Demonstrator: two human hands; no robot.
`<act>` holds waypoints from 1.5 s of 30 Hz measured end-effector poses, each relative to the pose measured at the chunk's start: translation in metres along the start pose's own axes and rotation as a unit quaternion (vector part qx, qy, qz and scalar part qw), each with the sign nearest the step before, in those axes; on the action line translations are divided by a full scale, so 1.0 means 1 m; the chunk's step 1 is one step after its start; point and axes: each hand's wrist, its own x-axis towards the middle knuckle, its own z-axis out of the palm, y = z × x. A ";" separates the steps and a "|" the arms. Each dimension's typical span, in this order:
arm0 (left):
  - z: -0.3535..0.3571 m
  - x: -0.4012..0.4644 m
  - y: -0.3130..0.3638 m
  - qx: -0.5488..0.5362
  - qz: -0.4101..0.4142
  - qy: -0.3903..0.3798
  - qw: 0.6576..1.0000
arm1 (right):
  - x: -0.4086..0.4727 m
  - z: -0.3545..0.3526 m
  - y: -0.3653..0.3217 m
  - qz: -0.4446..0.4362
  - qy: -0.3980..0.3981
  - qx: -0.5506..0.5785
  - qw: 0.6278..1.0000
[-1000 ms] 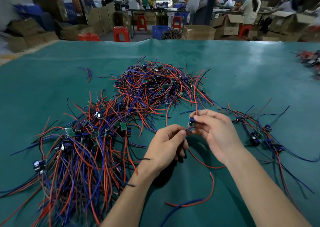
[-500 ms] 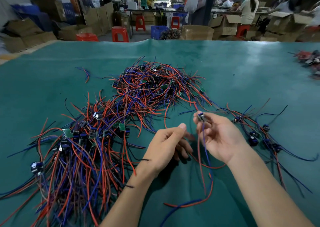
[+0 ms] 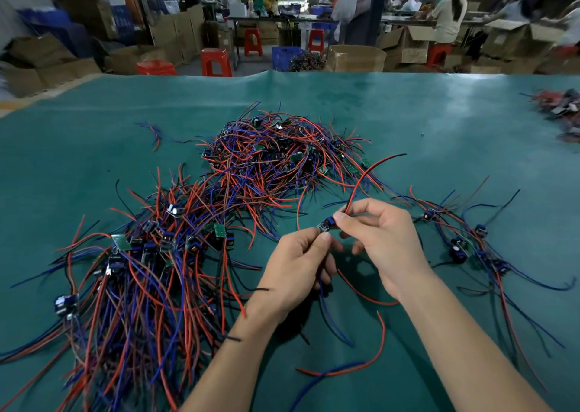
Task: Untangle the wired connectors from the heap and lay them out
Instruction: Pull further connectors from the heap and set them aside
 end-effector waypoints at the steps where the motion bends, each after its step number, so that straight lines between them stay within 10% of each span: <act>1: 0.000 0.000 0.000 0.001 -0.001 -0.001 1.000 | 0.001 -0.001 0.001 -0.010 0.005 -0.011 1.000; 18: -0.004 0.000 0.002 -0.008 0.008 0.016 1.000 | 0.030 -0.080 0.000 -0.084 0.450 0.037 0.888; 23: -0.002 0.000 0.002 -0.017 0.022 0.019 0.999 | 0.016 -0.039 -0.009 -0.006 0.106 -0.060 0.992; 27: -0.002 -0.001 0.003 -0.021 0.021 0.006 1.000 | -0.002 -0.002 -0.005 -0.036 -0.112 -0.054 0.992; 45: 0.001 -0.002 0.003 0.012 0.017 -0.011 1.000 | 0.007 -0.042 -0.057 -0.151 0.251 0.158 0.943</act>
